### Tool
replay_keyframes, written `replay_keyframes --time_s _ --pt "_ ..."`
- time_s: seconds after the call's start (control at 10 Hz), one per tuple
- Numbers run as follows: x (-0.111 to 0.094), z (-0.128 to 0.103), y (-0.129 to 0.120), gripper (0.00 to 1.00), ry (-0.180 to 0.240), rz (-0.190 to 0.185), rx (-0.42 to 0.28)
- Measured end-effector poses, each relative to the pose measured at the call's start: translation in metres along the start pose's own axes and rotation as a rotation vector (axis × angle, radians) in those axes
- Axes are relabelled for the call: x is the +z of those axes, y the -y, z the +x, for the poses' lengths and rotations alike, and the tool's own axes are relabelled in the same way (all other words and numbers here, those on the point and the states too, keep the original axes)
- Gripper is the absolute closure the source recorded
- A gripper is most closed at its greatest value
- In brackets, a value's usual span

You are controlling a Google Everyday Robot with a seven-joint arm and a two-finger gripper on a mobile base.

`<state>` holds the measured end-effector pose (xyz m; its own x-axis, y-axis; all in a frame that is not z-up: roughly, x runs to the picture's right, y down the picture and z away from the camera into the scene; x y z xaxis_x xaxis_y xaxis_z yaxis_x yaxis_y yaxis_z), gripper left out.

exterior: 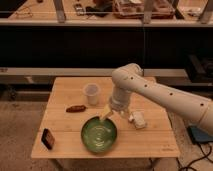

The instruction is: Knock the eraser over

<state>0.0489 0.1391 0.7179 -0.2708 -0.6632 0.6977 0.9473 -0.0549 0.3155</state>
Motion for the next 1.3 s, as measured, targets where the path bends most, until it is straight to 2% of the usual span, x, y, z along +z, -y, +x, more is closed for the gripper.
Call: replay_keyframes --time_s 0.1,0.3,0.4,0.5,0.6,0.7,0.9,1.1,1.2,1.3 --pt "0.000 0.000 0.001 0.20 -0.001 0.000 -0.001" --pt "-0.001 -0.006 0.020 0.20 -0.027 0.050 -0.021" --pt "-0.003 -0.014 0.045 0.21 -0.053 0.111 -0.045" --pt "-0.004 -0.026 0.071 0.25 -0.074 0.177 -0.074" --pt "-0.004 -0.040 0.098 0.35 -0.092 0.237 -0.110" --pt "-0.001 -0.053 0.117 0.43 -0.100 0.277 -0.139" --pt "0.024 -0.097 0.160 0.67 -0.089 0.366 -0.214" --pt "0.048 -0.124 0.186 0.85 -0.070 0.426 -0.248" --pt "0.061 -0.141 0.204 0.95 -0.046 0.460 -0.282" --pt "0.065 -0.147 0.211 0.98 -0.035 0.473 -0.297"
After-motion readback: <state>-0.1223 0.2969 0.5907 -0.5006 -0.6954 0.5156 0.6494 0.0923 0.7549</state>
